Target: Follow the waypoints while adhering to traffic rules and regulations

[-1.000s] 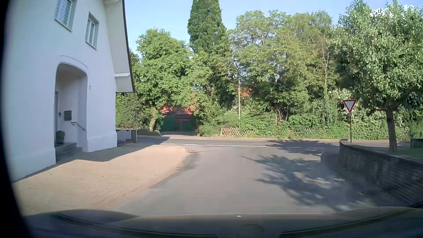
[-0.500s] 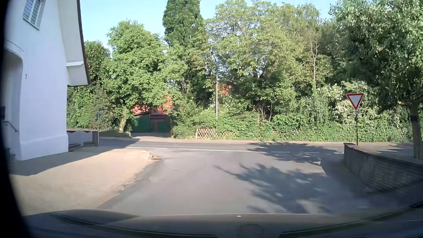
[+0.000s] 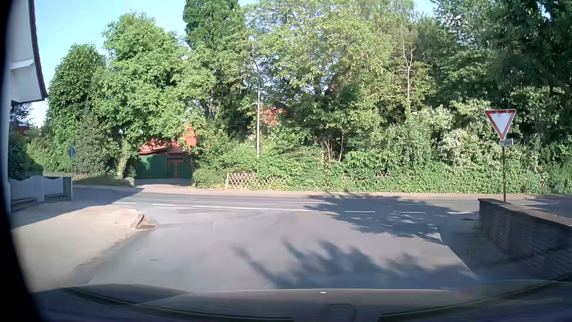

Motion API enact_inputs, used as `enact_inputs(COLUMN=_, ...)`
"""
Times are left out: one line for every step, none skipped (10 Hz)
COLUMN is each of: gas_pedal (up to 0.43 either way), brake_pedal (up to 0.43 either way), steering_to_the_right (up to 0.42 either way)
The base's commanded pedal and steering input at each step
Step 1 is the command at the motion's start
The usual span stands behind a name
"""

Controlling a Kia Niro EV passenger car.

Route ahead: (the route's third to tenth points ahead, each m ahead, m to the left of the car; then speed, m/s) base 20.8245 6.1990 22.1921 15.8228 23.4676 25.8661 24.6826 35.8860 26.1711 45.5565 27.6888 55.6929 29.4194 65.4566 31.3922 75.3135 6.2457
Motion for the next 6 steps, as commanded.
enact_inputs(gas_pedal=0.000, brake_pedal=0.250, steering_to_the_right=0.114)
enact_inputs(gas_pedal=0.000, brake_pedal=0.250, steering_to_the_right=0.115)
enact_inputs(gas_pedal=0.000, brake_pedal=0.262, steering_to_the_right=0.117)
enact_inputs(gas_pedal=0.000, brake_pedal=0.256, steering_to_the_right=0.119)
enact_inputs(gas_pedal=0.000, brake_pedal=0.262, steering_to_the_right=0.119)
enact_inputs(gas_pedal=0.000, brake_pedal=0.268, steering_to_the_right=0.119)
